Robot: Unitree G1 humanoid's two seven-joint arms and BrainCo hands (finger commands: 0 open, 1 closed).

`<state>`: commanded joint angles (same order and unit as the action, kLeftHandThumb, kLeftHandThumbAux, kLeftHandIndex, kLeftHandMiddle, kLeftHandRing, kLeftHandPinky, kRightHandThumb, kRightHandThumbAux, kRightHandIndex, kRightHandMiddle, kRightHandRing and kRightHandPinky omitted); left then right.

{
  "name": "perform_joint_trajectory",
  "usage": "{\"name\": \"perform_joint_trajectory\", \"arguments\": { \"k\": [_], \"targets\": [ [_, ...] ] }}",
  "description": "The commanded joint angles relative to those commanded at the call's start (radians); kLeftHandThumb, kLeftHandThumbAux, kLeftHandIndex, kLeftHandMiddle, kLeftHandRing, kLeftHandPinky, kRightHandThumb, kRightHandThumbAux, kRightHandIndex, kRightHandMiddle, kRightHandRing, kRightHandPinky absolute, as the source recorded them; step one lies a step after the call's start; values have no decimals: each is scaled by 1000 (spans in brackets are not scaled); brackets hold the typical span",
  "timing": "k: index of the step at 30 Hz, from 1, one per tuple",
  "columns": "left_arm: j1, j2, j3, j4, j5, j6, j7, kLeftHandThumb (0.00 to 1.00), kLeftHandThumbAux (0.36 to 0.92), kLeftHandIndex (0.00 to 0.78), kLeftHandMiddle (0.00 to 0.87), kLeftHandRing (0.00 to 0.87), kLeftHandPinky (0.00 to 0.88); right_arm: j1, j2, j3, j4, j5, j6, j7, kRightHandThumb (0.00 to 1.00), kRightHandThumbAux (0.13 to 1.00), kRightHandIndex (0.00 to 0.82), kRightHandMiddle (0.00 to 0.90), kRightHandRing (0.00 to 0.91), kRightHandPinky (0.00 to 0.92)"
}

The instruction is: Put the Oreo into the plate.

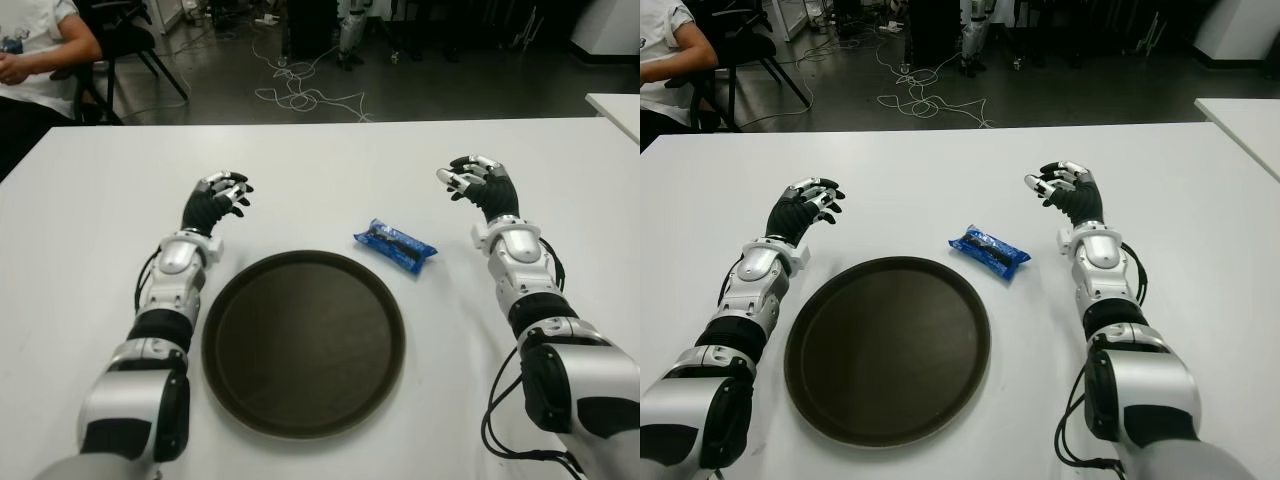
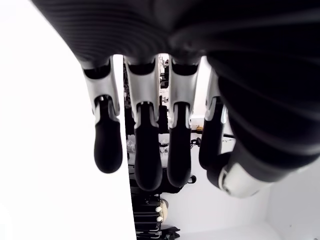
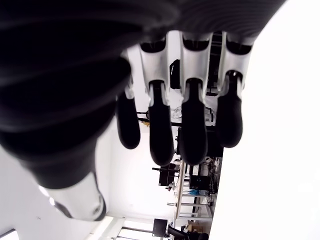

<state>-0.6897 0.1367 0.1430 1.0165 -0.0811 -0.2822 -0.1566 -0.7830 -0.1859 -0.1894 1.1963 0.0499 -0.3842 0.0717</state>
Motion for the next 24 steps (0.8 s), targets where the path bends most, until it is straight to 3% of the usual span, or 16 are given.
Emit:
{"name": "perform_joint_trajectory", "arguments": {
  "k": [24],
  "targets": [
    [-1, 4, -4, 0, 1, 2, 2, 835, 672, 419, 468, 520, 578, 3, 4, 5, -5, -6, -3, -5, 166, 792, 453, 535, 554, 575]
  ]
}}
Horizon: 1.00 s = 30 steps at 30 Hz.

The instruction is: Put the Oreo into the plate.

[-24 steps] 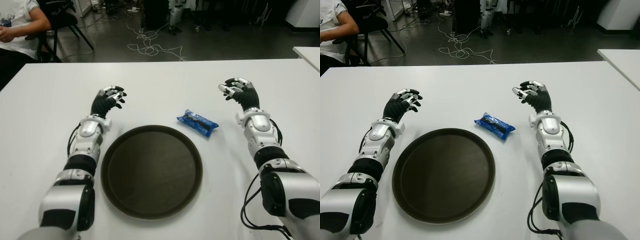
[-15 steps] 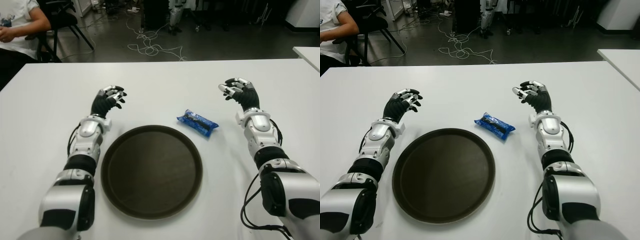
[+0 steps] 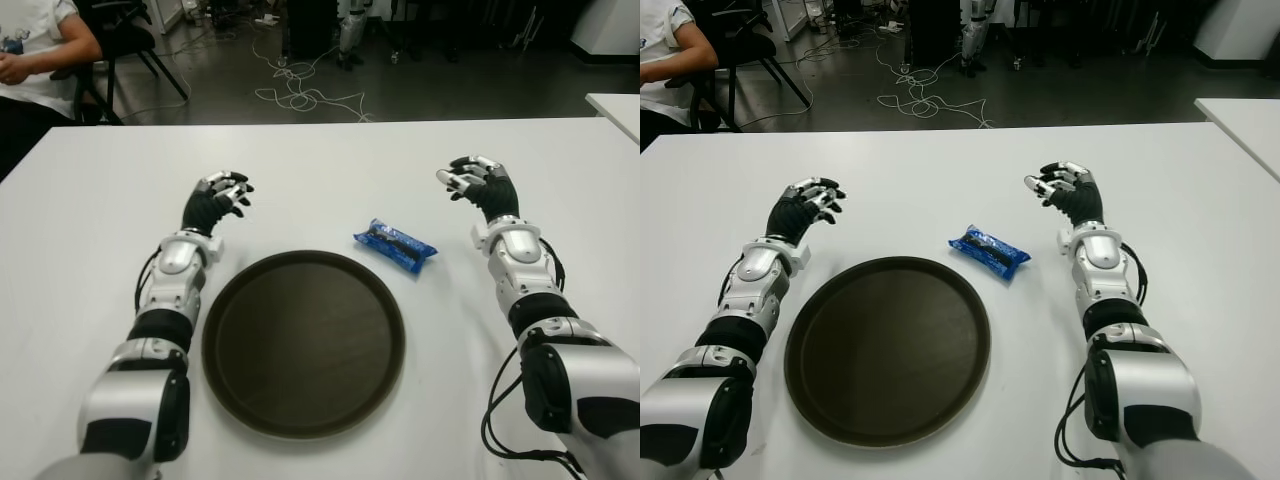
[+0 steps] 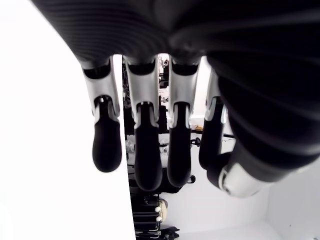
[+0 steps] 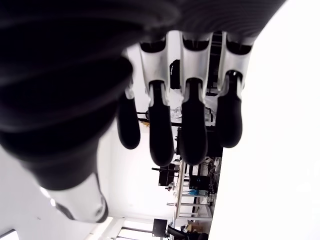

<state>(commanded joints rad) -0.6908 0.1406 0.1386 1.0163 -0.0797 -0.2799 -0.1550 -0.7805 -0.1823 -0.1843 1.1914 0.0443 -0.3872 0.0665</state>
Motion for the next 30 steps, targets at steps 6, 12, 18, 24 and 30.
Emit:
{"name": "perform_joint_trajectory", "arguments": {
  "k": [6, 12, 18, 24, 30],
  "targets": [
    [1, 1, -3, -3, 5, 0, 8, 835, 672, 419, 466, 510, 570, -2, -1, 3, 3, 0, 4, -5, 155, 788, 449, 534, 557, 581],
    [1, 0, 0, -3, 2, 3, 7, 835, 673, 419, 465, 504, 564, -2, -1, 4, 4, 0, 0, -6, 160, 778, 445, 531, 548, 569],
    [0, -2, 1, -2, 1, 3, 12, 835, 672, 419, 467, 513, 579, 0, -2, 6, 4, 0, -6, -4, 188, 769, 449, 535, 553, 582],
    [0, -1, 4, 2, -4, 8, 6, 835, 672, 419, 467, 513, 573, -1, -2, 4, 4, 4, 2, 8, 191, 768, 440, 529, 549, 584],
    [-1, -2, 6, 4, -7, 7, 3, 835, 672, 419, 467, 517, 585, -3, -3, 3, 6, 5, 8, 14, 139, 776, 433, 517, 534, 555]
  ]
}}
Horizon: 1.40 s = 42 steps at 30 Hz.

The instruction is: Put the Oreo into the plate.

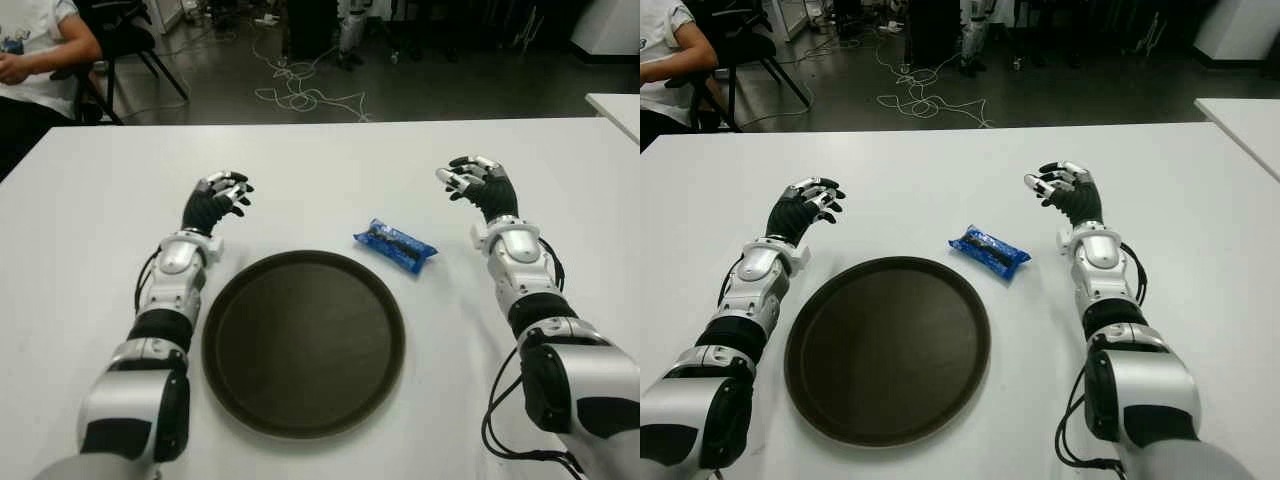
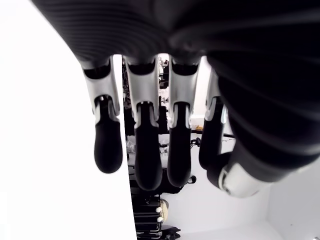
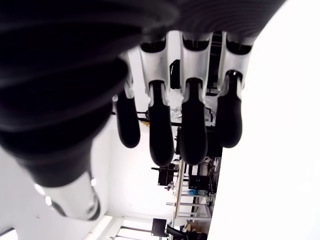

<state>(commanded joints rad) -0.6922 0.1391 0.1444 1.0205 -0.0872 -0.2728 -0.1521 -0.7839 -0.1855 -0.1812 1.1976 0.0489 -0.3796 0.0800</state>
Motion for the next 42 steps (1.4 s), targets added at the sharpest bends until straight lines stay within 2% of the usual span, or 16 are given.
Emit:
{"name": "perform_joint_trajectory", "arguments": {
  "k": [4, 6, 11, 13, 14, 16, 18, 20, 23, 26, 30, 36, 42],
  "targets": [
    [2, -3, 1, -5, -3, -5, 1, 835, 672, 419, 467, 525, 592, -2, -3, 1, -4, -3, -12, -3, 51, 791, 392, 460, 493, 499],
    [4, -3, 1, -7, -3, -5, 1, 835, 672, 419, 467, 526, 592, 0, -4, 2, -9, -4, -19, -5, 31, 795, 381, 445, 482, 485],
    [5, -2, -1, -9, 1, -5, 8, 835, 671, 419, 467, 522, 582, 9, -10, 16, -30, -23, -65, -21, 5, 772, 282, 354, 395, 412],
    [6, -1, -3, -10, 4, -4, 11, 835, 672, 419, 467, 522, 586, 22, -14, 46, -57, -65, -126, -58, 2, 751, 235, 294, 322, 327],
    [6, 0, -3, -10, 5, -3, 12, 835, 672, 419, 467, 522, 589, 34, -12, 73, -84, -105, -170, -97, 1, 746, 228, 282, 307, 307],
    [5, 0, -3, -10, 4, -2, 11, 835, 672, 419, 468, 527, 598, 54, -7, 118, -128, -174, -226, -162, 0, 737, 190, 220, 219, 182],
    [5, 0, -3, -10, 3, -1, 10, 835, 672, 419, 468, 529, 599, 78, -11, 161, -169, -246, -264, -225, 0, 732, 152, 171, 161, 122],
    [5, -1, -2, -10, 2, 0, 9, 835, 672, 419, 467, 529, 594, 97, -19, 190, -196, -295, -284, -267, 0, 724, 98, 112, 103, 86],
    [5, 0, -2, -9, 1, 2, 8, 835, 672, 419, 467, 527, 587, 132, -53, 247, -236, -395, -306, -336, 0, 708, 39, 45, 42, 54],
    [4, 0, -1, -7, -2, 2, 1, 836, 672, 419, 467, 526, 591, 154, -81, 344, -273, -550, -288, -426, 0, 665, 12, 14, 13, 19],
    [6, -1, -1, -10, -2, -2, 0, 836, 672, 419, 466, 519, 590, 158, -96, 433, -307, -676, -250, -484, 0, 641, 2, 2, 2, 4],
    [9, -1, -4, -12, 4, -10, 8, 835, 672, 419, 466, 508, 562, 166, -122, 484, -352, -730, -226, -488, 0, 657, 0, 0, 0, 0],
    [6, 1, -6, -11, 6, -6, 7, 835, 673, 419, 466, 508, 566, 171, -146, 529, -390, -756, -208, -442, 0, 692, 0, 0, 0, 0]
  ]
}}
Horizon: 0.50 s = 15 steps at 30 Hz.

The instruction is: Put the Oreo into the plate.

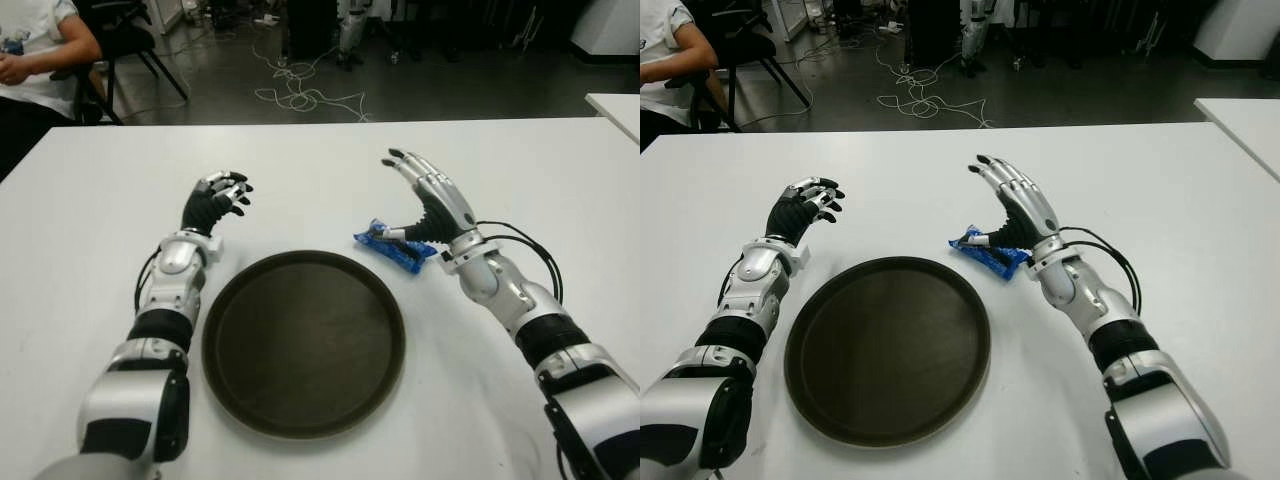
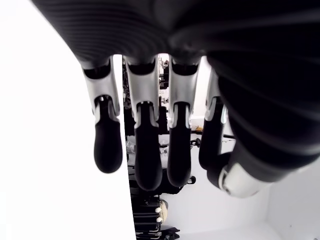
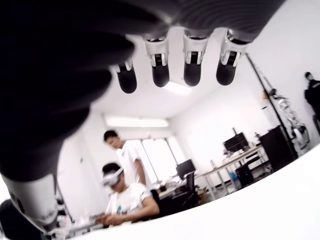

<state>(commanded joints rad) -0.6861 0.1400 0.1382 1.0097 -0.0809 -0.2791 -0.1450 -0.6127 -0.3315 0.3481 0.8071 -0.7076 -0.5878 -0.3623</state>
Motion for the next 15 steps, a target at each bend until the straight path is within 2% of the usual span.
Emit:
{"name": "perform_joint_trajectory", "arguments": {
  "k": [6, 15],
  "targets": [
    [-1, 1, -3, 1, 5, 3, 6, 835, 673, 419, 467, 512, 574, 13, -16, 36, -47, -12, 18, 49, 0, 699, 0, 0, 0, 0],
    [2, -2, 1, -7, -2, 8, 3, 835, 672, 419, 468, 517, 586, 82, -16, 74, -236, -7, 98, 173, 0, 701, 0, 0, 0, 0]
  ]
}}
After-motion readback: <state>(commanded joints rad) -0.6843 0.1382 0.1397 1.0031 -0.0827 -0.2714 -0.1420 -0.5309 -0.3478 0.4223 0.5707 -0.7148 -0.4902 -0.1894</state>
